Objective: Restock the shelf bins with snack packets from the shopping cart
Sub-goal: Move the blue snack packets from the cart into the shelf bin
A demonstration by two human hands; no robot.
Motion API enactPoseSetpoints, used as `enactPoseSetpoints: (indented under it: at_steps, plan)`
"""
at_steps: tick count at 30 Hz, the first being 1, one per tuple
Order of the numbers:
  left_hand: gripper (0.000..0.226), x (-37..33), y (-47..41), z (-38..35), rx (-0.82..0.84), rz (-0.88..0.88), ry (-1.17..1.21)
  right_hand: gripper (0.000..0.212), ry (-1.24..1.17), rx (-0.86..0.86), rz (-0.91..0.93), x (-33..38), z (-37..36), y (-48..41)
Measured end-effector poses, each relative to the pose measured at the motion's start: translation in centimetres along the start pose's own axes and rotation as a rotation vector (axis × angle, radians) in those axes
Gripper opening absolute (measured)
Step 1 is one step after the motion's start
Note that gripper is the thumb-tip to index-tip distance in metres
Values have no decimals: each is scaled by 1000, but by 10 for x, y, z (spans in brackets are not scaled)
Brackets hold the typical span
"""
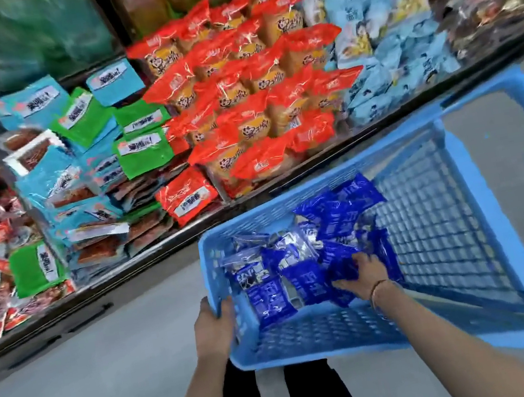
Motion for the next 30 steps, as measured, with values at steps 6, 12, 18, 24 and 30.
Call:
enactPoseSetpoints:
  at_steps: [6,12,18,24,30]
  plan:
    - [18,12,-7,-8,-138,-7,94,110,125,-113,-187,19,-37,-36]
    - [15,11,-7,-7,-149,-26,104,81,440,-50,-82,42,-48,-49]
    - [47,-4,12,2,-259,-113,89,59,344,13,54,34,-32,-29]
    - [21,-50,59,-40,-34,-329,226,44,-6,-256,406,27,-29,47]
    - [43,-64,37,-83,530,132,762,33,203,-519,736,53,-46,82]
Point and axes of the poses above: each hand's wrist, its own y-axis away from the middle knuckle, its own z-axis out of the back of the hand, x = y × z, the point moved 4 cm from there along -y, towards the middle knuckle, and after that the axes turned 14 degrees about x, right-handed, at the moved point
